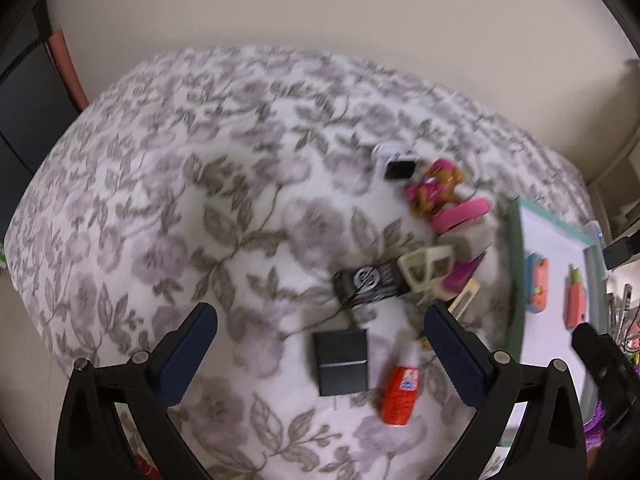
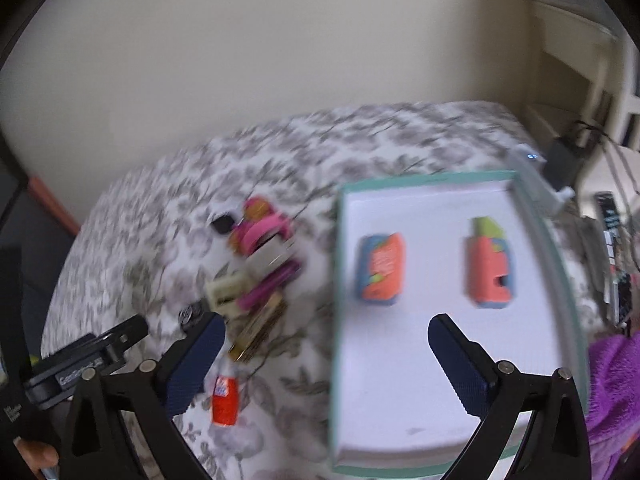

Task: Organize rigid objects
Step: 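Withdraw both tools from the tray back toward the pile of items, then grasp the black charger with the left tool while the right tool grasps the red glue bottle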

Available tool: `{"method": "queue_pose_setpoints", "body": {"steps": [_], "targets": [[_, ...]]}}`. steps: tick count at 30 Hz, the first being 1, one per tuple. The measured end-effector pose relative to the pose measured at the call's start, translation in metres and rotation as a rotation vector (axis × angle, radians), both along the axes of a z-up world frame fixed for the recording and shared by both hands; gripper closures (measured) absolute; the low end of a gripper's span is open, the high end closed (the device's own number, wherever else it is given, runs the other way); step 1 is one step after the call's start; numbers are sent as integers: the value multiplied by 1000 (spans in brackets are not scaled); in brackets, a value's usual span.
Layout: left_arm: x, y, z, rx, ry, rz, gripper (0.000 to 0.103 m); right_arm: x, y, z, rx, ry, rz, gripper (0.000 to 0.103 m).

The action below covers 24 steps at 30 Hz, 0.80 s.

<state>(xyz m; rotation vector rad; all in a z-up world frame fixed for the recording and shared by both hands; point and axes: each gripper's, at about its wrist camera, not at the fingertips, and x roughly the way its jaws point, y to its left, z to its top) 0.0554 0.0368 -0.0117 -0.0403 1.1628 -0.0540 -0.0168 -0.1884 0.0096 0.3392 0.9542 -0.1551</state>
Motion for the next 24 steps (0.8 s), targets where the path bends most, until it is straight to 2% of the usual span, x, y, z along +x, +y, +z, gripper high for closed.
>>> {"method": "queue_pose_setpoints", "body": {"steps": [4, 10, 17, 24], "targets": [[5, 9, -17, 8, 77, 31, 0, 10, 28, -22, 13, 69, 71, 0], [9, 17, -36, 12, 151, 64, 0, 18, 55, -54, 6, 169, 141, 2], [11, 15, -43, 6, 182, 52, 0, 20, 69, -80, 36, 248, 182, 5], [17, 1, -55, 28, 217, 8, 0, 23, 83, -92, 33, 278, 214, 7]]}}
